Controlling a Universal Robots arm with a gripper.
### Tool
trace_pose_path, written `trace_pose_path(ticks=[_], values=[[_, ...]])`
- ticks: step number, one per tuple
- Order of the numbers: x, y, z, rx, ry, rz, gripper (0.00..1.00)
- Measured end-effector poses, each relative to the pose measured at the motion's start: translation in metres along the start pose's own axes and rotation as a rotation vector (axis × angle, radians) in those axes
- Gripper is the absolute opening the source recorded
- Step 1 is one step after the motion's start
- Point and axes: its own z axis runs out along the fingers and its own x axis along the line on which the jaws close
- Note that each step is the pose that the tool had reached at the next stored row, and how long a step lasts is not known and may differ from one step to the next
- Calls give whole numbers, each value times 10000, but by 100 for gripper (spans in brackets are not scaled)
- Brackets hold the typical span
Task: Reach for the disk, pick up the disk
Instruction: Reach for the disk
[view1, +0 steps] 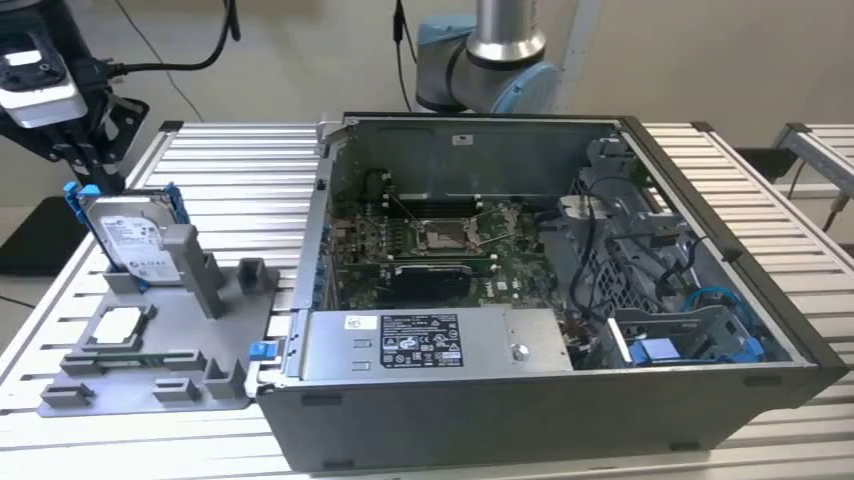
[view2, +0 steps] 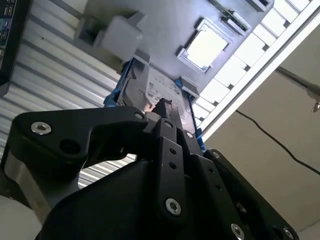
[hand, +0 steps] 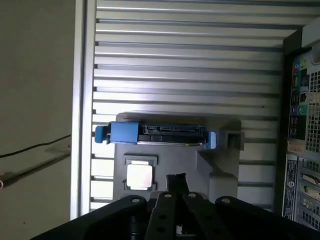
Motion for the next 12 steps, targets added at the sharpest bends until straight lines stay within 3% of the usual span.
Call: trace_pose_path(ticks=[12], values=[[18,318,25,-1,0,-2,0]])
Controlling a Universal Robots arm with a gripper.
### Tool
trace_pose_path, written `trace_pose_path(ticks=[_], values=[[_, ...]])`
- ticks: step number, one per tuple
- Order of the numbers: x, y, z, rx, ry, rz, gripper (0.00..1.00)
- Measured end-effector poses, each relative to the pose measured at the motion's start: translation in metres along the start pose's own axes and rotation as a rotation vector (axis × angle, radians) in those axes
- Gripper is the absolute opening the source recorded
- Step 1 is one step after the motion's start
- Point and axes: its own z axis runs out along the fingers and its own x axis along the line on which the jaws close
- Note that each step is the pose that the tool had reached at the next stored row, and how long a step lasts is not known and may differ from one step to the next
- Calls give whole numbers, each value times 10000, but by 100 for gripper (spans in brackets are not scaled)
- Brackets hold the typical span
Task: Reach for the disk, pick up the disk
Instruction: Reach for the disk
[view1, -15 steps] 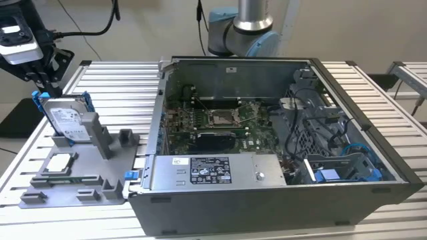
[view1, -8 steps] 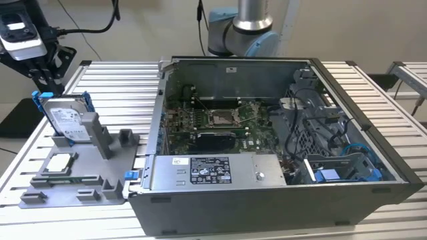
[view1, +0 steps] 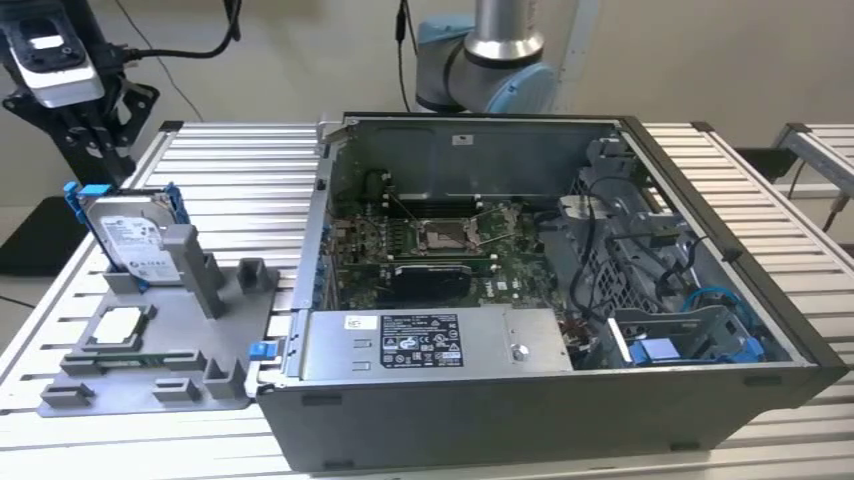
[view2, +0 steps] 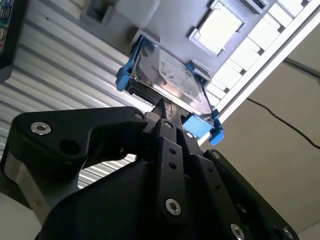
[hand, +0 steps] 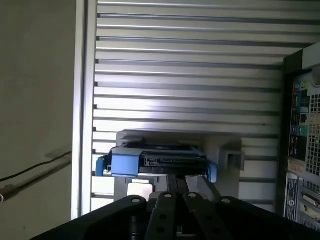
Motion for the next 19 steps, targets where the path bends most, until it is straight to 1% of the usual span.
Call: trace_pose_path(ticks=[4,8,13,16,19], values=[[59,48,7,0,0,0,0],[161,65,15,0,0,1,0],[234,22,18,0,-1,1,0],[286,-38,19,0,-1,-1,0],[326,-50,28,0,0,1,0]])
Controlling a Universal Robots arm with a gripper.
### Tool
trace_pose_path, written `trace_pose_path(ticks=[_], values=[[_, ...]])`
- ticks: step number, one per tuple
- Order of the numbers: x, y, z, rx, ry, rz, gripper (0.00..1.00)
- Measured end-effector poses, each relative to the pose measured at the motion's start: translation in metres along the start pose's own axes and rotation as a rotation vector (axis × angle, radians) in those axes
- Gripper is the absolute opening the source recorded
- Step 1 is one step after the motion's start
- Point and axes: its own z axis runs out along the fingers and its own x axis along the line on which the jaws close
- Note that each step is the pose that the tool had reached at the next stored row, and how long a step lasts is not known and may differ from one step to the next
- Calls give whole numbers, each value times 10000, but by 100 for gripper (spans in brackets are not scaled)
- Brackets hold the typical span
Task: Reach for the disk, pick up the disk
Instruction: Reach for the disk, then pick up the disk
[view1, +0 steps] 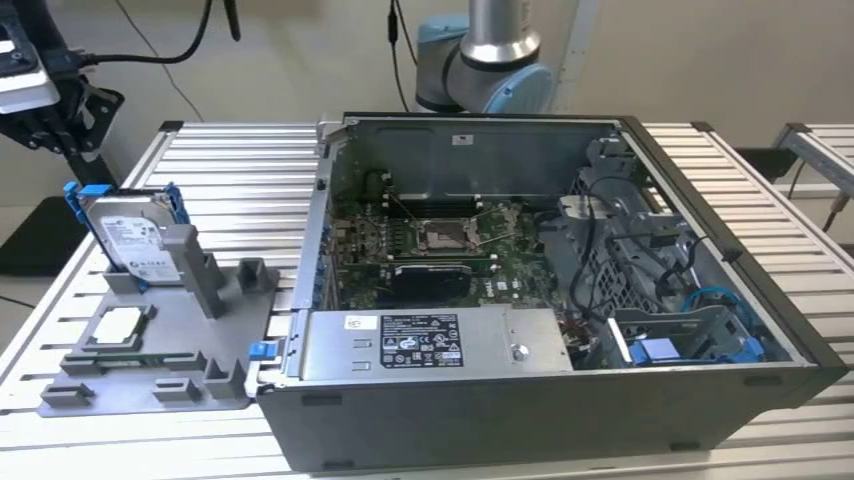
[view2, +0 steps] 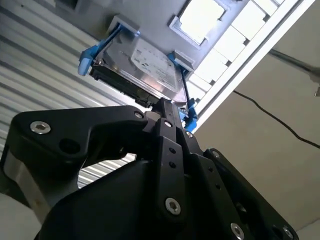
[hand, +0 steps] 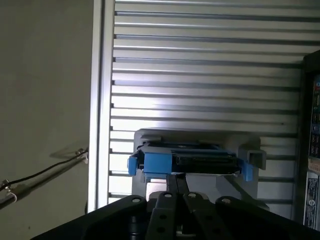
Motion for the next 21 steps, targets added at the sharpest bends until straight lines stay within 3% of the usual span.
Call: trace_pose_path(ticks=[2,16,21], values=[[62,13,26,0,0,-1,0],[61,36,39,-1,1,-21,0],[61,37,39,-1,25,-664,0]])
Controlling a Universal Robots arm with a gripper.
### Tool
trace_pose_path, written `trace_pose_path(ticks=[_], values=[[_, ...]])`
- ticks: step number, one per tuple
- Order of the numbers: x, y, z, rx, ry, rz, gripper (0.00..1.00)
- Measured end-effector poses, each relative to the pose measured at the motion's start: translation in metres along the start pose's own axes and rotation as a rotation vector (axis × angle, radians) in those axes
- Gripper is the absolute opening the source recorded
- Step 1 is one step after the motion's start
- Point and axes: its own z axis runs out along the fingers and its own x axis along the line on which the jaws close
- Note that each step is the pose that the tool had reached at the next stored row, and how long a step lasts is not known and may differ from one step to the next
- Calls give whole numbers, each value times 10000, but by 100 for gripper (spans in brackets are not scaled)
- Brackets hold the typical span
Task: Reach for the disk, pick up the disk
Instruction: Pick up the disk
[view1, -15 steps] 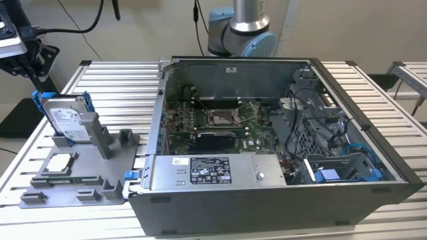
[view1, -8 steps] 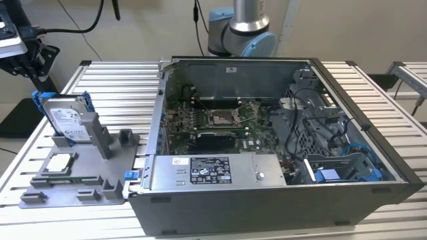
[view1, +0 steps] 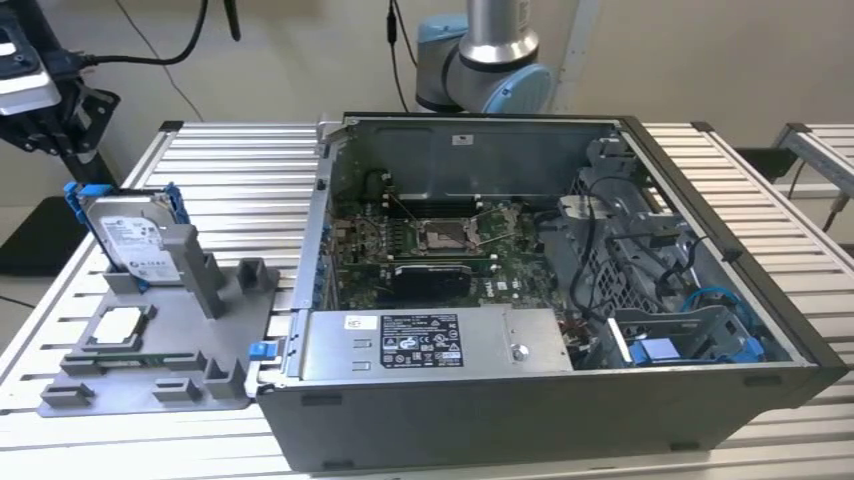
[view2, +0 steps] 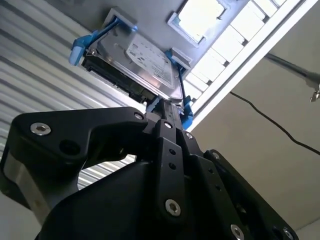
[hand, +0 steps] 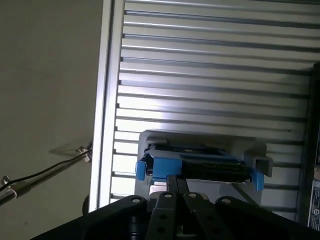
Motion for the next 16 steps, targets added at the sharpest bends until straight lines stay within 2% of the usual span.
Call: trace_pose_path(ticks=[16], values=[[0,-1,0,1,111,-2899,0]])
